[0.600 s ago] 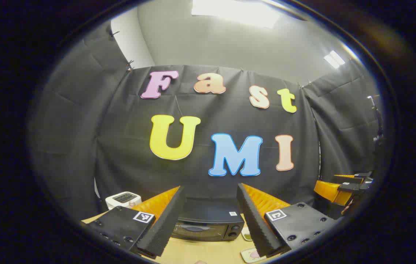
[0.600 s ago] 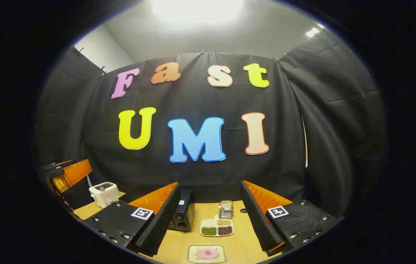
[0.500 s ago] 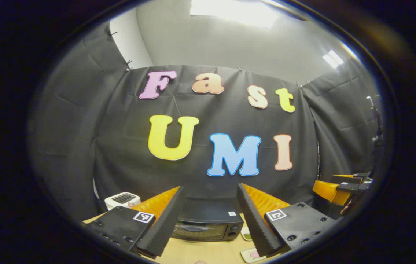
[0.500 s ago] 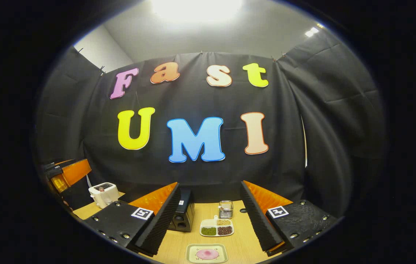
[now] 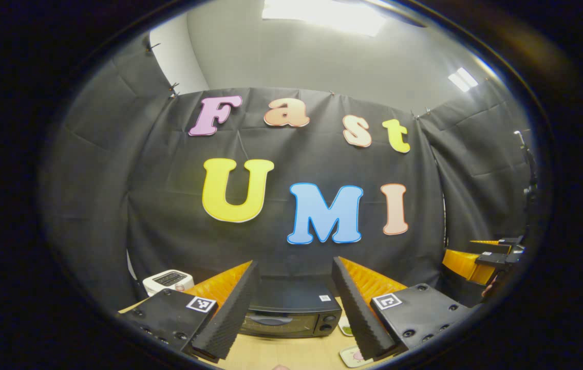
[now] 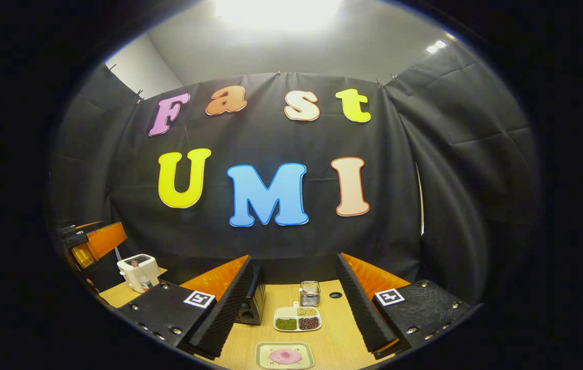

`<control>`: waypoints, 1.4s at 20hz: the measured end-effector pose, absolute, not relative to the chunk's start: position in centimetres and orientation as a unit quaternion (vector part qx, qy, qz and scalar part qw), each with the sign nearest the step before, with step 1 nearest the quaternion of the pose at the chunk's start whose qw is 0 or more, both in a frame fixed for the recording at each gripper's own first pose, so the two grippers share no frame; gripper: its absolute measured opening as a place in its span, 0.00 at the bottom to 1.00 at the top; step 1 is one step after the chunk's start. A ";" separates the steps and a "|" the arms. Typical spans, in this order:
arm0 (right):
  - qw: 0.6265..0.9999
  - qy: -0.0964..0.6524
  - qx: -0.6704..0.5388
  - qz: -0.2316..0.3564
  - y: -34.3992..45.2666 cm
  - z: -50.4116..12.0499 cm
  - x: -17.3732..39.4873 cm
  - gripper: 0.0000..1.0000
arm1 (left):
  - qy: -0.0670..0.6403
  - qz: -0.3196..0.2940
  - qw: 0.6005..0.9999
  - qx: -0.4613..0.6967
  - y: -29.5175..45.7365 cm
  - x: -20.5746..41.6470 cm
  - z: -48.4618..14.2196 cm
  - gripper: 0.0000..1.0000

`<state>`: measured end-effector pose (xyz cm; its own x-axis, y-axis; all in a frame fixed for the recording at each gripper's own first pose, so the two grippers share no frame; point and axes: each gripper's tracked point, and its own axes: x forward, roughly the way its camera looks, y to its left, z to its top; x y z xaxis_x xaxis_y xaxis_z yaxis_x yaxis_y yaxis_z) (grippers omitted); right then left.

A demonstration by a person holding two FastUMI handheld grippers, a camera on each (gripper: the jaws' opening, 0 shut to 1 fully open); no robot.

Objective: Open the electric oven with the left hand, put the food in, and close the electric oven.

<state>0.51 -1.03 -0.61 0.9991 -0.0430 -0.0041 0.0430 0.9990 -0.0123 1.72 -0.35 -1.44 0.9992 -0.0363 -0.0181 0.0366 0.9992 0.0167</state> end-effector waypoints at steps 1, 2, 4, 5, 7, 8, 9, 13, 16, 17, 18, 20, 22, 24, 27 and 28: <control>1.000 0.005 -0.007 -0.023 -1.2 -0.9 0.5 0.98 | 0.011 -0.020 1.000 0.009 -0.4 1.8 -1.9 0.92; 1.000 0.008 -0.007 -0.024 -1.3 -1.1 0.6 0.98 | 0.016 -0.018 1.000 0.012 -0.3 1.8 -2.2 0.92; 1.000 0.014 -0.006 -0.026 -1.4 -1.4 0.8 0.98 | 0.020 -0.017 1.000 0.017 -0.3 2.3 -2.7 0.95; 0.999 0.016 -0.006 -0.028 -1.6 -1.7 0.9 0.98 | 0.022 -0.019 0.999 0.018 -0.5 2.6 -3.1 0.95; 0.999 0.022 -0.007 -0.032 -1.9 -2.2 1.0 0.98 | 0.031 -0.022 0.999 0.021 -0.6 3.2 -3.9 0.95; 0.999 0.024 -0.007 -0.035 -2.0 -2.3 1.2 0.98 | 0.036 -0.023 0.999 0.022 -0.5 3.6 -4.4 0.92; 0.999 0.027 -0.007 -0.036 -2.2 -2.5 1.2 0.98 | 0.041 -0.023 0.999 0.022 -0.4 4.2 -5.0 0.92; 0.998 0.037 -0.005 -0.046 -2.6 -3.3 1.6 0.98 | 0.074 -0.014 0.997 0.009 0.8 6.8 -8.3 0.97; 0.998 0.045 -0.010 -0.052 -2.8 -3.9 1.4 0.93 | 0.110 -0.016 0.994 0.020 1.7 9.1 -12.0 0.92; 0.997 0.048 -0.013 -0.054 -2.8 -4.1 1.4 0.98 | 0.122 -0.018 0.992 0.025 1.8 9.8 -13.5 0.93; 0.997 0.051 -0.016 -0.056 -2.9 -4.3 1.3 0.98 | 0.137 -0.019 0.990 0.028 2.1 10.6 -15.0 0.95; 0.996 0.058 -0.021 -0.061 -3.1 -4.8 1.3 0.98 | 0.174 -0.027 0.984 0.030 2.4 12.1 -18.6 0.99; 0.995 0.064 -0.024 -0.067 -3.3 -5.0 1.1 0.98 | 0.208 -0.025 0.977 0.033 3.0 13.3 -22.2 0.95; 0.995 0.068 -0.029 -0.073 -3.6 -5.2 1.3 0.98 | 0.229 -0.019 0.973 0.030 3.7 14.5 -24.5 0.95; 0.994 0.072 -0.031 -0.078 -3.6 -5.3 1.3 0.98 | 0.242 -0.005 0.970 0.026 5.0 16.2 -26.7 0.99; 0.994 0.073 -0.032 -0.080 -3.6 -5.3 1.4 0.98 | 0.245 -0.002 0.969 0.022 5.1 16.7 -27.2 0.99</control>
